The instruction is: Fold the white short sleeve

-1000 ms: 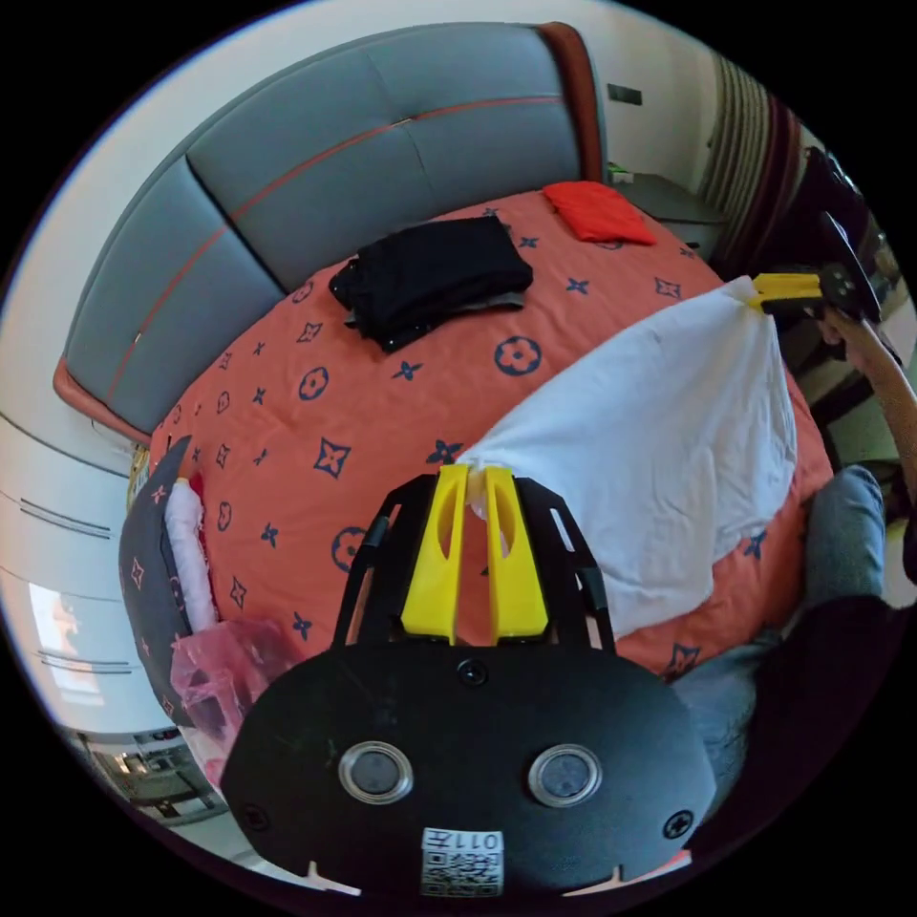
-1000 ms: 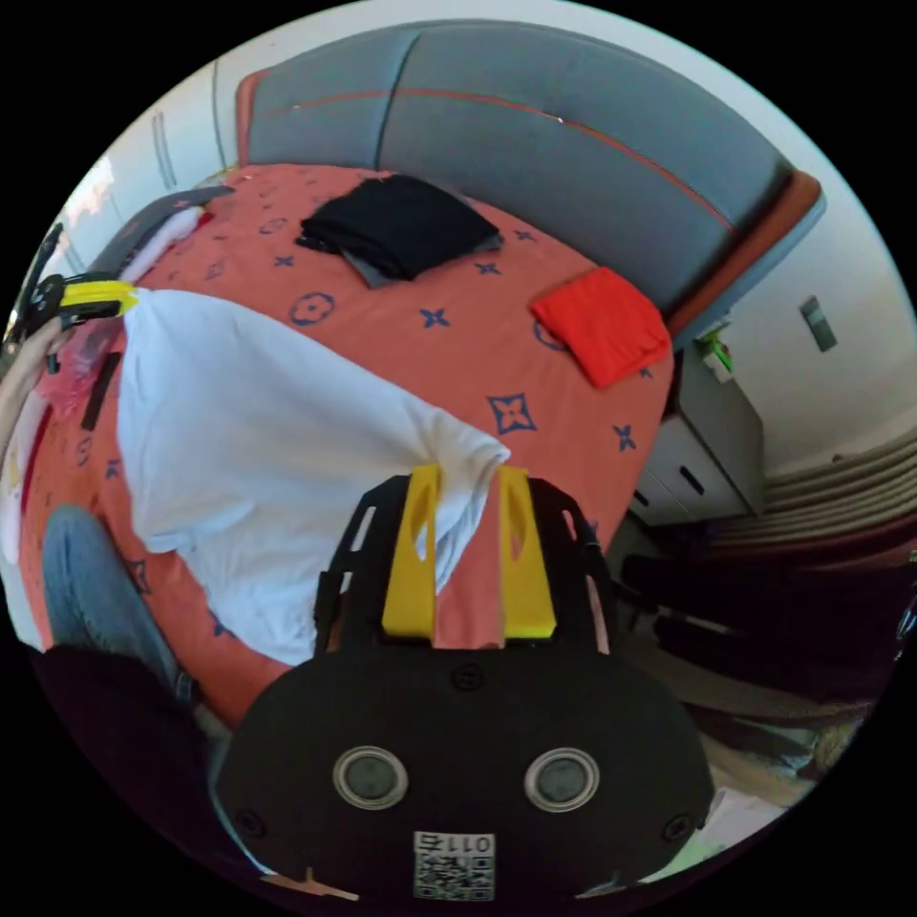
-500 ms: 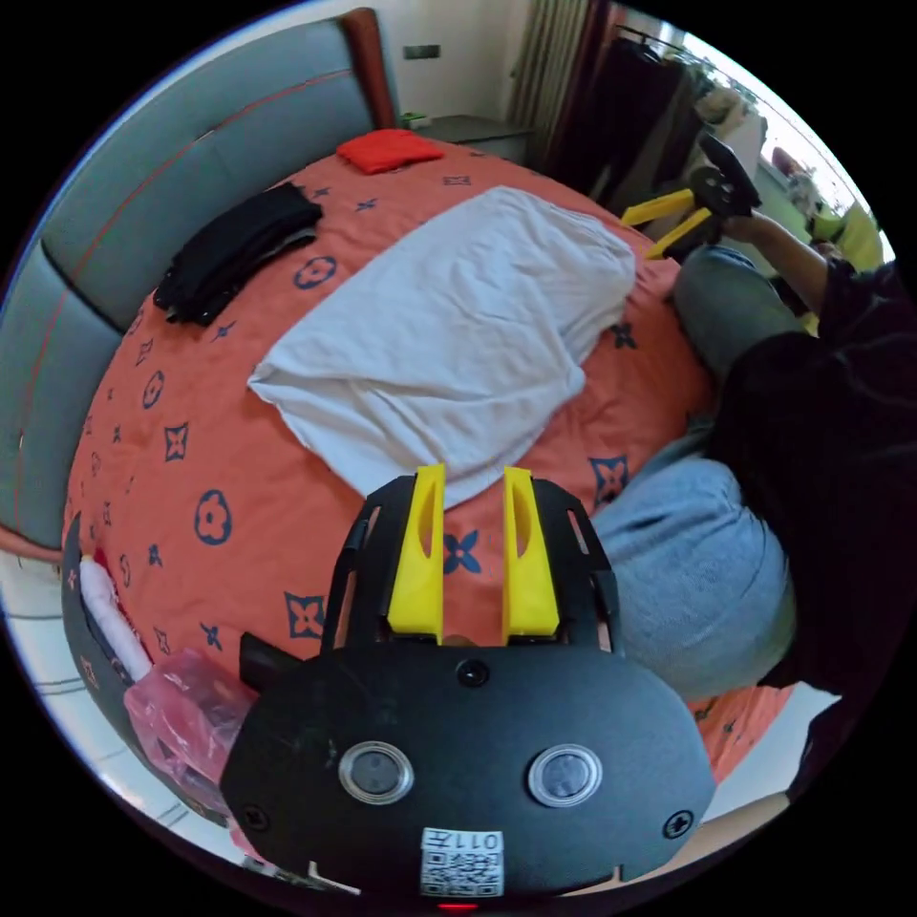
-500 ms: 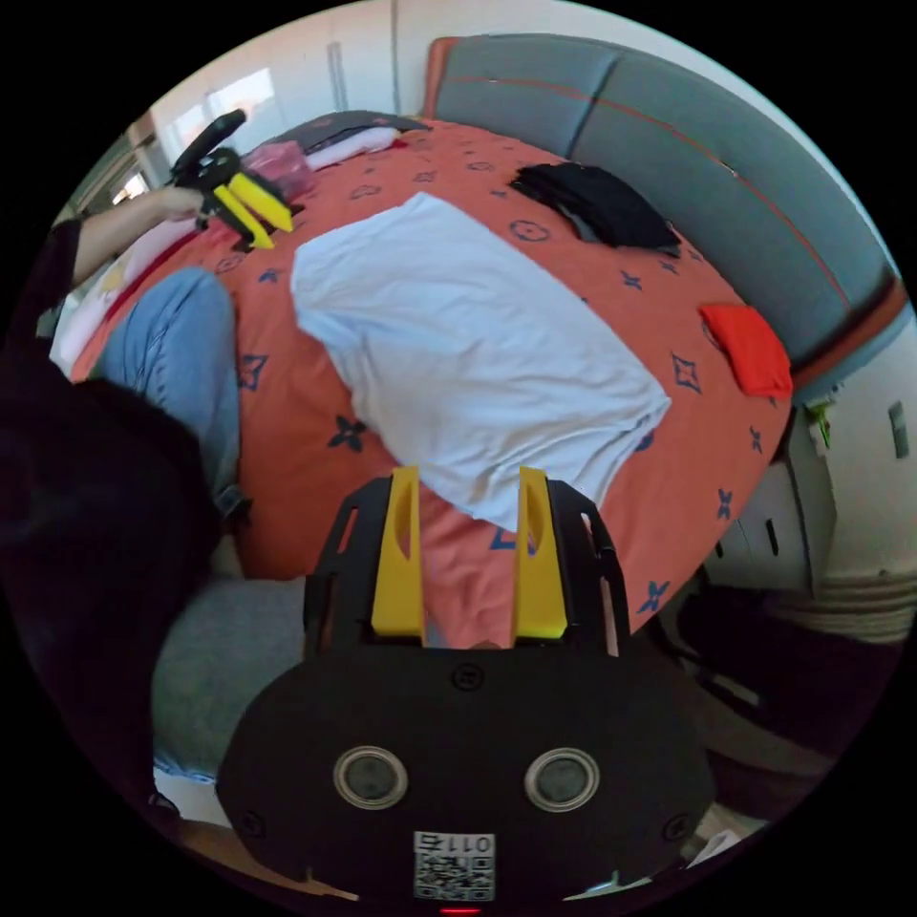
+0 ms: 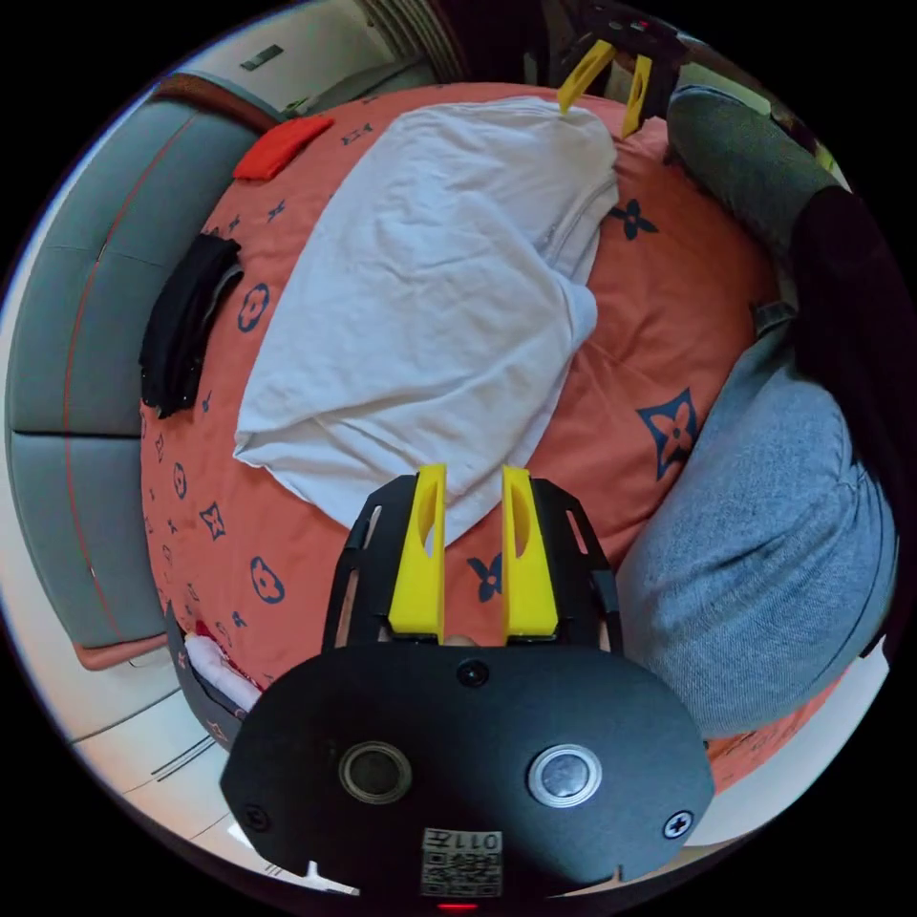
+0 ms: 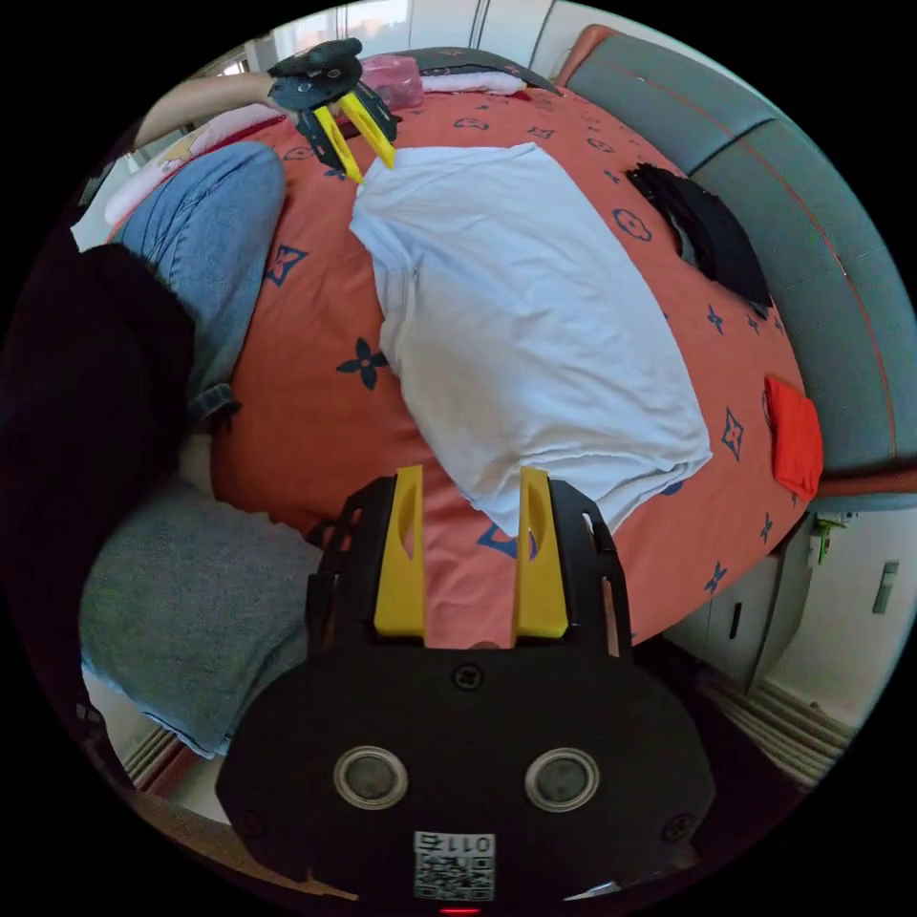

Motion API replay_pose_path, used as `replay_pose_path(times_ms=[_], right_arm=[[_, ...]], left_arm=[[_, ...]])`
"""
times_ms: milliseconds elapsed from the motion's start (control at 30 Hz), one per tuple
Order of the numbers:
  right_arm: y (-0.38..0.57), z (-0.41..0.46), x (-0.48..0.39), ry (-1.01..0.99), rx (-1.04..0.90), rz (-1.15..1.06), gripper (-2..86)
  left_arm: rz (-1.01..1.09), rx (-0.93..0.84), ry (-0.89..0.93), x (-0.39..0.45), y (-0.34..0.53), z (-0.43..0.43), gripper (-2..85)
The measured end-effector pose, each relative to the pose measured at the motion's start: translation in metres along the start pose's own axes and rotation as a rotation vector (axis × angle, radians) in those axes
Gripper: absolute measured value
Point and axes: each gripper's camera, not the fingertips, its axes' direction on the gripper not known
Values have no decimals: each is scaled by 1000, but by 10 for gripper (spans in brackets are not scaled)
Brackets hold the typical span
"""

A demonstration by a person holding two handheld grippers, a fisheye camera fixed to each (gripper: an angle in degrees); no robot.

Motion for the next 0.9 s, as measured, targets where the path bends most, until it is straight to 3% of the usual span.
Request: replay_pose_path(times_ms=[200,433,733,900], right_arm=[[-4,10,0,90,-14,-30,63],[11,-12,28,-4,48,61,27],[26,-44,63,70,94,140,20],[28,-64,99,-9,33,52,22]], left_arm=[[-40,-7,19,-12,-9,22,15],[-23,-6,58,-35,-2,18,0],[-72,36,-80,-67,7,-3,-1],[-1,5,50,-112,6,-21,-1]])
